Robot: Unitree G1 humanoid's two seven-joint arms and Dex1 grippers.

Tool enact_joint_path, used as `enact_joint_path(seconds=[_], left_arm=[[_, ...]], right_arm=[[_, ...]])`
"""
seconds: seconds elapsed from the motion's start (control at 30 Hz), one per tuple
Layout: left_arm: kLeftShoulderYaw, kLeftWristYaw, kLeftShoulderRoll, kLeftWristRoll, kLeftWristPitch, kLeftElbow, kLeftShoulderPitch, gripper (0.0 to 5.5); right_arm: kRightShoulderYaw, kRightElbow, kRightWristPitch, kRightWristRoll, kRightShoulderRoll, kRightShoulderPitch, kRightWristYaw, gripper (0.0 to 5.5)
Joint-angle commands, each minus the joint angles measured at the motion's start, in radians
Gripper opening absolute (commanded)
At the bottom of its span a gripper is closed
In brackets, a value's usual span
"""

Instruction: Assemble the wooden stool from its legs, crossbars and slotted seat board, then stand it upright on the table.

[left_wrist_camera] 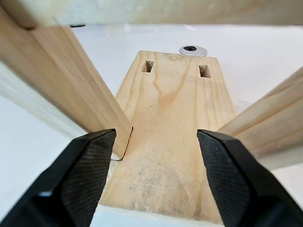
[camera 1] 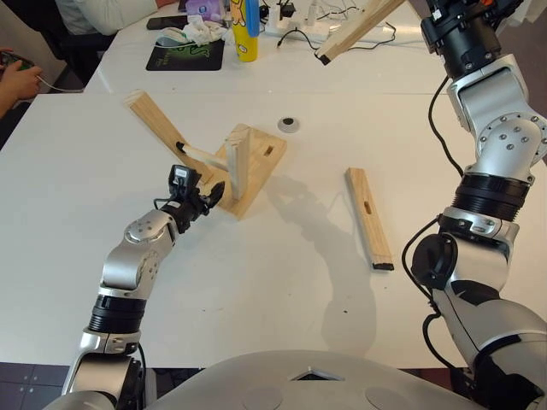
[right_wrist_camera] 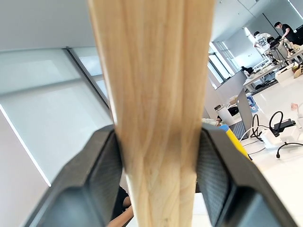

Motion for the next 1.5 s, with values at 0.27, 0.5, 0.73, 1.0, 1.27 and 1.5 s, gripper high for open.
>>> enact_joint_path(seconds=[0.27, 0.5, 0.73, 1.0, 1.27, 1.5], left_arm=[[0.115, -0.039, 0.024, 0.122, -0.173, 0.304, -0.126, 3.2], [0.181, -0.036, 0.043, 0.15, -0.224, 0.302, -0.115, 3.2], [0.312, 0.102, 0.001, 0.145, -0.16, 0.074, -0.016, 3.2], [0.455, 0.244, 0.006, 0.106, -0.166, -0.129, -0.179, 3.2], [0.297, 0.224, -0.087, -0.253, 0.035, -0.508, -0.551, 3.2], [0.187, 0.389, -0.183, -0.855, 0.266, -0.609, -0.558, 3.2]], right_arm=[[-0.014, -0.033, 0.022, 0.002, 0.01, 0.01, -0.011, 2.11], [-0.017, -0.028, 0.03, 0.005, 0.012, 0.006, -0.011, 2.11], [-0.026, -0.045, 0.033, 0.008, 0.02, 0.019, -0.021, 2.11], [-0.035, -0.06, 0.033, 0.008, 0.025, 0.026, -0.03, 2.11], [-0.032, -0.057, 0.032, 0.004, 0.035, 0.013, -0.029, 2.11], [-0.028, -0.046, 0.029, -0.003, 0.038, 0.002, -0.022, 2.11]])
